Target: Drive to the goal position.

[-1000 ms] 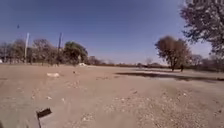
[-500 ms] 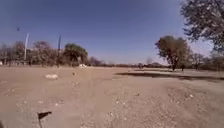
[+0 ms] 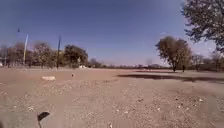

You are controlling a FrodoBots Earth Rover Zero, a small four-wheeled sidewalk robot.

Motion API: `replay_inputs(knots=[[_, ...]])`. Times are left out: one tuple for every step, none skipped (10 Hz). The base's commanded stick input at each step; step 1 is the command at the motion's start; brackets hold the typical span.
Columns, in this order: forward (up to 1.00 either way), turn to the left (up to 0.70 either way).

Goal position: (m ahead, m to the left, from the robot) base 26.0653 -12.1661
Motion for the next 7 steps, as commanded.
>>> replay_inputs(knots=[[0.5,0.0],[0.5,0.0],[0.5,0.0],[0.5,0.0],[0.5,0.0],[0.5,0.0],[0.5,0.0]])
